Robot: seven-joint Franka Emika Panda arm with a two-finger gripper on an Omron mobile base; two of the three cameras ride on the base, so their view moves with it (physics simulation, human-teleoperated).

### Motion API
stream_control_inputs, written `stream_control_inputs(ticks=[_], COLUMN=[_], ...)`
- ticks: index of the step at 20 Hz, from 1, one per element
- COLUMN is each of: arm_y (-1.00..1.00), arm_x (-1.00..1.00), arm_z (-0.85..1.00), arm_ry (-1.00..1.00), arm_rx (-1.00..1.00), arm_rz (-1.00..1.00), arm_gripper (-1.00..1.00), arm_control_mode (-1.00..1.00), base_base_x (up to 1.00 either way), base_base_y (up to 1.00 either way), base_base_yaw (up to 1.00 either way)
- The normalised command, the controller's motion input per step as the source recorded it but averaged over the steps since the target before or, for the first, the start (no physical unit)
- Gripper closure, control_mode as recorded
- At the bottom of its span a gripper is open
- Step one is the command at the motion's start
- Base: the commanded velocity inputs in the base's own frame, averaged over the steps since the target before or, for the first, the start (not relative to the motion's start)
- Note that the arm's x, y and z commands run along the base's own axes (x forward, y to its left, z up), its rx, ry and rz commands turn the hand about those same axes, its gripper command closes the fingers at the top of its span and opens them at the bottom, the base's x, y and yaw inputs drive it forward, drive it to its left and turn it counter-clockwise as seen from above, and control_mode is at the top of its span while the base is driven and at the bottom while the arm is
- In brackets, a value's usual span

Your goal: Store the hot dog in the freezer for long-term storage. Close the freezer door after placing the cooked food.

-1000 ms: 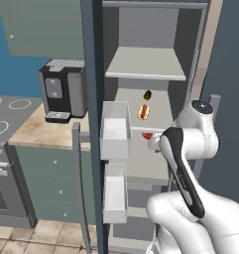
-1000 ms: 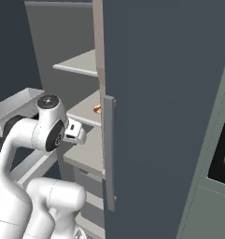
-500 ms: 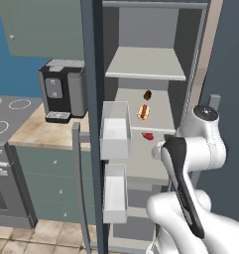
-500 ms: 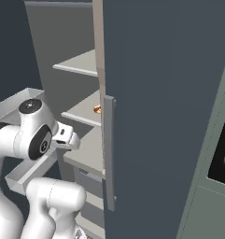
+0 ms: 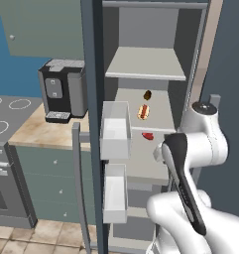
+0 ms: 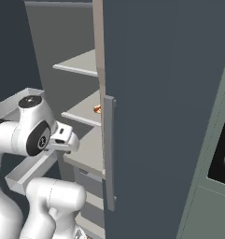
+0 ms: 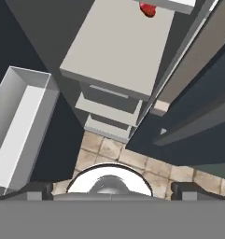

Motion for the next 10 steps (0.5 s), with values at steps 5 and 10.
stream_control_inputs(ticks=[5,10], arm_y=[0.00,-0.03], arm_x=[-0.43,-0.47], arm_z=[0.00,0.00], arm_ry=[0.00,0.00], arm_rx=[0.03,0.00], arm_rz=[0.00,-0.01], arm_gripper=[-1.00,-1.00], arm_control_mode=[-1.00,-1.00], base_base_x=[0.00,0.00], base_base_y=[0.00,0.00], base_base_yaw=[0.00,0.00])
